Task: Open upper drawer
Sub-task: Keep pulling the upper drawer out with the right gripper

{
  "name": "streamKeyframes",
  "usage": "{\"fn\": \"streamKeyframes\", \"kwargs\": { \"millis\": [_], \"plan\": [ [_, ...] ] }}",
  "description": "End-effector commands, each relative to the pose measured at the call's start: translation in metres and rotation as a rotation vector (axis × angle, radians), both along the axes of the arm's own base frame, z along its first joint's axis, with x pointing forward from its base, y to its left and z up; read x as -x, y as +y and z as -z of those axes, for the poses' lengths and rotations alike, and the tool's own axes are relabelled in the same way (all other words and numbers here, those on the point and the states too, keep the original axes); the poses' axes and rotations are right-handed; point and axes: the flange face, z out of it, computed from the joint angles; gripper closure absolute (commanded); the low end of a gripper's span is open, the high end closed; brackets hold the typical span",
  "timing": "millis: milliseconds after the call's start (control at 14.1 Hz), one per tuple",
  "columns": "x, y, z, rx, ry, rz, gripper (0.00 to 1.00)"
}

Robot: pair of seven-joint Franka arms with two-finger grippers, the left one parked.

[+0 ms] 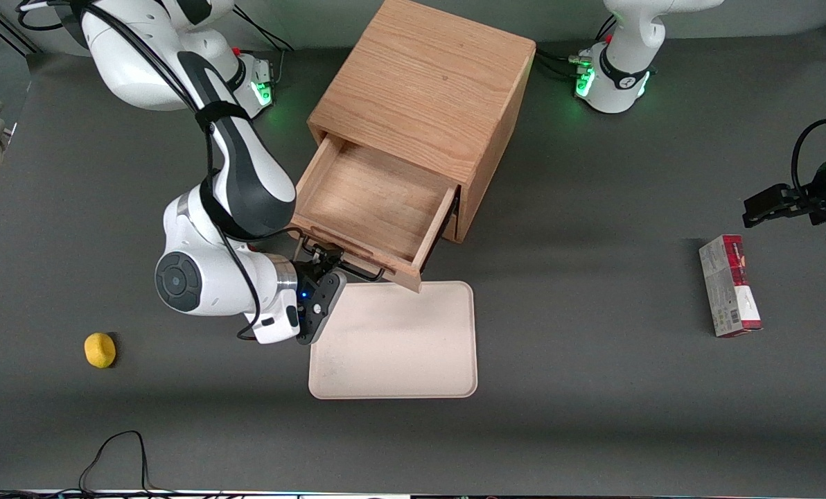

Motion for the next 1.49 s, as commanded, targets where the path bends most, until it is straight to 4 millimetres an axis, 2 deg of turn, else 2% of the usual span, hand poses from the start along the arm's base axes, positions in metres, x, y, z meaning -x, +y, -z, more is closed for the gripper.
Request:
{"fn": "streamKeyframes", "kwargs": {
  "millis": [0,498,924,1422],
  "plan": [
    [-0.012,-0.002,-0.002,-0.007,-0.041,-0.006,0.00],
    [-0.031,-0.028,-0.005,-0.017,-0.075,0.045,0.00],
    [-0.041,-0.041,0.002,-0.020,-0.098,0.073,0.00],
    [-0.047,-0.051,-0.008,-0.026,-0.115,0.089,0.00]
  ]
}}
